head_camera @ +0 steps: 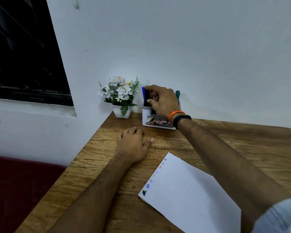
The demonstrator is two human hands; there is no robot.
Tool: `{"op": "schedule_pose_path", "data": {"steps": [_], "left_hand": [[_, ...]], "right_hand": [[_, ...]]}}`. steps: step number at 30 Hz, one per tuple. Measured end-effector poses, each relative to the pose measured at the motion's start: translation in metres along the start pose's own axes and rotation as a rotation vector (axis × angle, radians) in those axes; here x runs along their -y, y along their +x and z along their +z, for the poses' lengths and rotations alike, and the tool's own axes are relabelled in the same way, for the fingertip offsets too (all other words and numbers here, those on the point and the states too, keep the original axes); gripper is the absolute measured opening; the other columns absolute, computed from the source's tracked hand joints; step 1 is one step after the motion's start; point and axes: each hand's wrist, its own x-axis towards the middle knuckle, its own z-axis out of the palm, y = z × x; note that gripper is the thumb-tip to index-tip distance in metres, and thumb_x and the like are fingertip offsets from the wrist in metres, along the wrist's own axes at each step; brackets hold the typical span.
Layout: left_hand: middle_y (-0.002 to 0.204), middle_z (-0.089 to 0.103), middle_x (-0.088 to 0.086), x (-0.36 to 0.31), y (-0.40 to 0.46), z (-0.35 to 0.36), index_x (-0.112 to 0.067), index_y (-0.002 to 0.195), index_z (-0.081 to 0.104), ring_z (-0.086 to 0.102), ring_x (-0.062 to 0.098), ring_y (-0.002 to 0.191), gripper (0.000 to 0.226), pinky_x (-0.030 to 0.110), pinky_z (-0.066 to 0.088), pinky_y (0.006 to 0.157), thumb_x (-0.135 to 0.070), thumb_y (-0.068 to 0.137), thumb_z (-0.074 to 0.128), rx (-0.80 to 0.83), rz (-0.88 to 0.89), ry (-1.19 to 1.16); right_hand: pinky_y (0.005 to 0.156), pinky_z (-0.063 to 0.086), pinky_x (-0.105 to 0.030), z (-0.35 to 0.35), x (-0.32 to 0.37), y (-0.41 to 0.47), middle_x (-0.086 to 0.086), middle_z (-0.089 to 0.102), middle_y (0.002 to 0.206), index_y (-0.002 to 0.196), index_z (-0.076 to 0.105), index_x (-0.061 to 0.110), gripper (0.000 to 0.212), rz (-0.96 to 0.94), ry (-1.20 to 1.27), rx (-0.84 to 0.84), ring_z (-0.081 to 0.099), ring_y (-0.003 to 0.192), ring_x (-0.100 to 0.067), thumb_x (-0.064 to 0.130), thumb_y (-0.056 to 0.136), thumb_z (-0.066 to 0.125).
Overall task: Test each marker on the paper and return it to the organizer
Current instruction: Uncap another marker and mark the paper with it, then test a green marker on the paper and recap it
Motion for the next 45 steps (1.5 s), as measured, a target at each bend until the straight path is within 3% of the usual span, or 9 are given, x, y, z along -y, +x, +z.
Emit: {"op": "schedule_pose_path", "data": {"steps": [4,8,14,18,24,28,31,38,45], "left_hand": [[0.147,0.040,0.002,-0.001,0.000,-0.001,-0.022,0.134,0.047,0.031,0.022,0.138,0.060,0.046,0.019,0.113,-0.063,0.092,0.036,0.009,0.001,-0.007],[0.149,0.037,0.002,-0.002,0.000,-0.005,-0.022,0.136,0.046,0.030,0.022,0.139,0.060,0.046,0.019,0.113,-0.062,0.092,0.035,0.036,-0.003,-0.004],[0.143,0.046,0.003,-0.012,0.001,-0.005,-0.022,0.132,0.050,0.037,0.022,0.133,0.053,0.046,0.026,0.112,-0.056,0.092,0.042,0.027,0.019,-0.044],[0.139,0.049,0.000,-0.032,0.007,-0.002,-0.025,0.131,0.052,0.040,0.020,0.130,0.047,0.045,0.031,0.110,-0.051,0.093,0.046,0.049,0.101,-0.023],[0.140,0.049,-0.002,-0.038,0.014,0.008,-0.027,0.131,0.053,0.039,0.020,0.130,0.043,0.046,0.029,0.110,-0.048,0.095,0.043,0.042,0.120,-0.064],[0.142,0.046,-0.003,-0.035,0.015,0.011,-0.028,0.132,0.052,0.037,0.019,0.132,0.044,0.046,0.027,0.111,-0.050,0.095,0.042,0.027,0.125,-0.060],[0.143,0.044,-0.004,-0.033,0.016,0.014,-0.029,0.132,0.052,0.036,0.018,0.133,0.045,0.045,0.026,0.111,-0.051,0.095,0.042,0.018,0.125,-0.067],[0.144,0.043,-0.004,-0.033,0.017,0.015,-0.030,0.134,0.050,0.034,0.018,0.134,0.046,0.044,0.025,0.111,-0.052,0.095,0.041,0.014,0.132,-0.066],[0.144,0.044,-0.004,-0.033,0.016,0.014,-0.030,0.133,0.051,0.035,0.018,0.134,0.046,0.045,0.026,0.112,-0.053,0.094,0.042,0.005,0.135,-0.058]], "right_hand": [[0.093,0.053,-0.040,-0.005,-0.003,-0.001,-0.003,0.068,0.114,0.131,0.063,0.031,0.049,0.005,-0.002,-0.011,0.063,0.095,-0.022,0.012,0.086,0.069],[0.088,0.053,-0.033,-0.014,-0.009,-0.009,-0.003,0.059,0.116,0.138,0.055,0.030,0.060,0.021,0.093,-0.052,0.055,0.079,-0.013,0.010,0.083,0.071],[0.081,0.058,-0.038,-0.041,-0.034,-0.031,0.007,0.065,0.098,0.113,0.069,0.021,0.030,0.125,0.084,-0.135,0.055,0.074,-0.007,0.012,0.084,0.069],[0.079,0.058,-0.038,-0.054,-0.056,-0.043,0.011,0.066,0.087,0.104,0.070,0.019,0.021,0.230,0.053,-0.138,0.059,0.070,-0.011,0.015,0.083,0.070],[0.084,0.057,-0.035,-0.056,-0.078,-0.039,0.012,0.066,0.083,0.101,0.071,0.019,0.017,0.344,0.005,-0.116,0.065,0.082,-0.014,0.020,0.084,0.070],[0.078,0.052,-0.027,-0.049,-0.080,-0.026,0.008,0.068,0.086,0.099,0.073,0.020,0.024,0.407,-0.012,-0.136,0.061,0.084,-0.010,0.039,0.084,0.073],[0.081,0.056,-0.033,-0.041,-0.080,-0.013,0.004,0.073,0.092,0.096,0.074,0.021,0.031,0.450,-0.022,-0.128,0.065,0.090,-0.014,0.049,0.081,0.073],[0.075,0.055,-0.031,-0.032,-0.078,0.000,-0.002,0.075,0.093,0.089,0.076,0.018,0.033,0.512,-0.051,-0.130,0.068,0.090,-0.018,0.048,0.077,0.079],[0.067,0.048,-0.013,-0.048,-0.055,0.002,0.005,0.069,0.084,0.088,0.071,0.015,0.021,0.472,0.306,-0.328,0.061,0.076,-0.006,0.032,0.079,0.081]]}}
